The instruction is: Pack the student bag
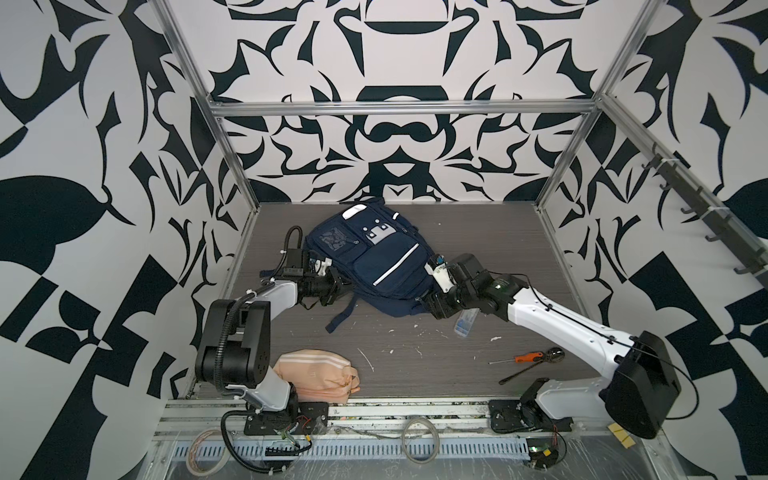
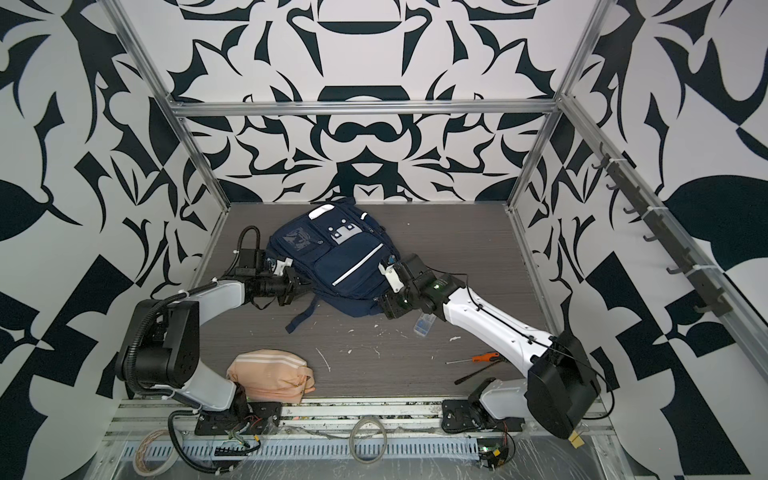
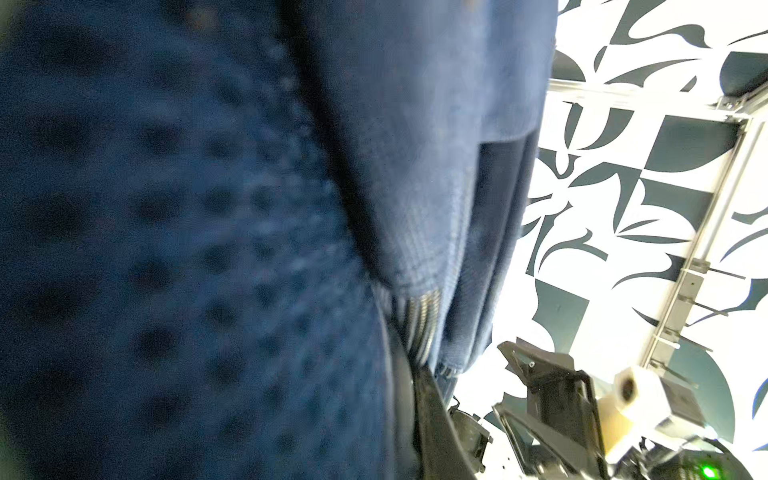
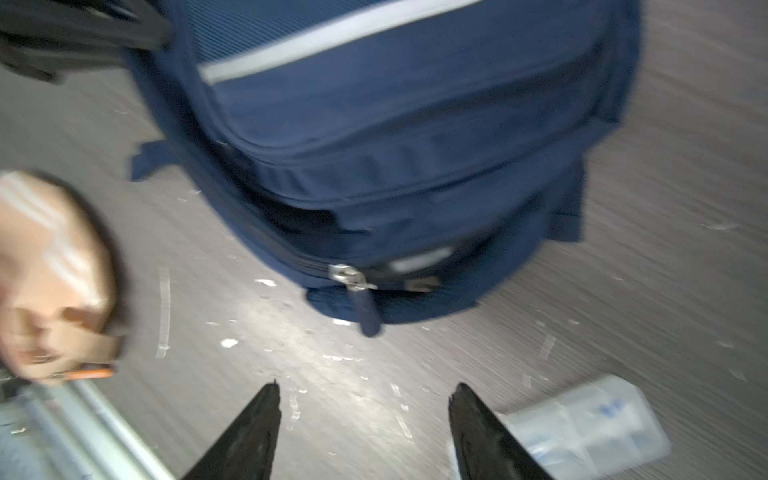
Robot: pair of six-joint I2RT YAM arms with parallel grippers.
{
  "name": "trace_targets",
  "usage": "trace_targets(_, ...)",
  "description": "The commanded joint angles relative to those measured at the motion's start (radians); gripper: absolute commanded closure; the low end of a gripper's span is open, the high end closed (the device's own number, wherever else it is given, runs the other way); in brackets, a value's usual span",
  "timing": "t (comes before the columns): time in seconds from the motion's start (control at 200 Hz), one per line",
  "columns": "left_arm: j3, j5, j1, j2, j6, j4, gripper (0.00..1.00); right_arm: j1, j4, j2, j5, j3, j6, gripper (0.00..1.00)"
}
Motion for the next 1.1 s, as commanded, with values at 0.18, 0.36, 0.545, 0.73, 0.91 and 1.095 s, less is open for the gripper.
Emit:
trace_targets(0.18,0.078,0.084,0.008,0.025,0.079,-0.049,1.0,-0.091,0.062,0.108,-0.273,0.048,-0.139,0.29)
trace_targets(0.36,0.093,0.108,0.008,0.024,0.112,-0.081,1.0,-0.173,0.026,0.142,-0.38,0.057,-0.202,0.34)
trace_targets(0.545,0.099,0.13,0.009,0.03,0.139,-0.112,1.0,-0.177,-0.012,0.202,-0.43,0.101,-0.256,0.44)
trace_targets(0.73,0.107,0.137,0.008,0.029,0.138,-0.112,1.0,-0.177,0.008,0.243,-0.436,0.115,-0.26,0.45)
trace_targets(0.91,0.113,0.14,0.008,0.027,0.133,-0.112,1.0,-0.176,0.026,0.275,-0.445,0.125,-0.258,0.48)
trace_targets(1.095,0.11,0.14,0.008,0.026,0.126,-0.107,1.0,-0.17,0.038,0.309,-0.457,0.136,-0.257,0.6)
